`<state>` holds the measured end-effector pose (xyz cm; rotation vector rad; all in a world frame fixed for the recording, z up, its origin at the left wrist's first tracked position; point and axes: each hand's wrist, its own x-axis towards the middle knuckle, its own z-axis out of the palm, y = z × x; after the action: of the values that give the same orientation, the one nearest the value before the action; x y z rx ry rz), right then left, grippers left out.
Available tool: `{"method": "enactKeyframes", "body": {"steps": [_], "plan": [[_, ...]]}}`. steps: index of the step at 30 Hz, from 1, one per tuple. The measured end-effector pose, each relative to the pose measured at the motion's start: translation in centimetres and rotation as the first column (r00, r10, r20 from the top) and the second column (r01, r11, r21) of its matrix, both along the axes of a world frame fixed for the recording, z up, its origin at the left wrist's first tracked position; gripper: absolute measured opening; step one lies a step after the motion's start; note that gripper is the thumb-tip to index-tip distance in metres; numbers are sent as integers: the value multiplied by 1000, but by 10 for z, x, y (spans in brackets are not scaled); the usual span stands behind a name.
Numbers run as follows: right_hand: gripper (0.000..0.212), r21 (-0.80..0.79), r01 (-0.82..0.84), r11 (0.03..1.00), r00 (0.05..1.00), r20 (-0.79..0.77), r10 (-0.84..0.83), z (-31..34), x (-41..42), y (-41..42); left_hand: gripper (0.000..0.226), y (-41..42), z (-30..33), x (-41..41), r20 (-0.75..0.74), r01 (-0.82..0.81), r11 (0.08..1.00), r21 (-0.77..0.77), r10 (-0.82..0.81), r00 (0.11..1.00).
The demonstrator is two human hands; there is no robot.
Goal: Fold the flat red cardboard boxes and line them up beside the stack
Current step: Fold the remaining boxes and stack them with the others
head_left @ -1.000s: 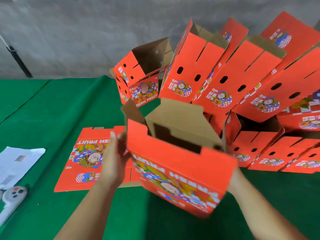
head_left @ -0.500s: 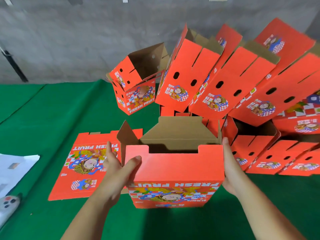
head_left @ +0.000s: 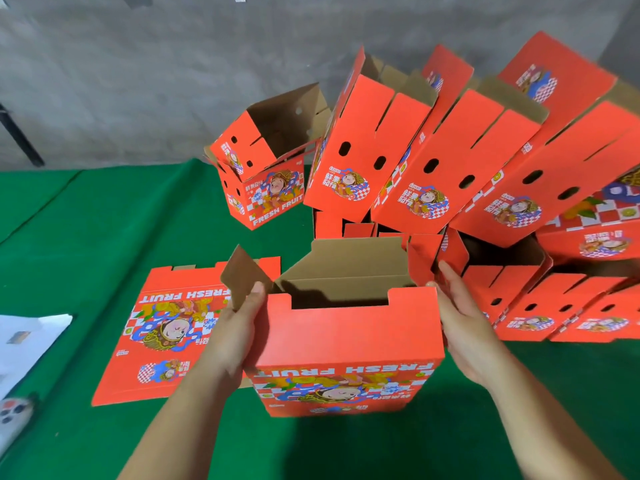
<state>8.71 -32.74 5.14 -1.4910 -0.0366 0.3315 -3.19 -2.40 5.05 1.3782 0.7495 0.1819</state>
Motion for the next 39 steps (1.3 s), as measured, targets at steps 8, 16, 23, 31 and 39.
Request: {"method": "enactKeyframes", "body": {"steps": [8,16,23,31,39], "plan": [[118,-227,-253,940,951,117,284,-6,-1,-20,27,-16,-1,-3,322,-153,971,182,88,943],[27,149,327,933,942,23,-334,-20,-16,-1,41,-10,-4,-2,294,-162,638,753,-105,950],[100,-356,-50,933,952,265,152,1,-21,-3,75,-11,-6,6,158,-19,448,894,-275,948],[94,-658,-44,752,875,338,346,-1,-33,3,50,-8,-6,-6,-89,330,325,886,-580,810],[93,-727,-43,685,826,360,434,-2,-25,0,91,-10,-3,27,-128,271,371,888,-368,921]]}}
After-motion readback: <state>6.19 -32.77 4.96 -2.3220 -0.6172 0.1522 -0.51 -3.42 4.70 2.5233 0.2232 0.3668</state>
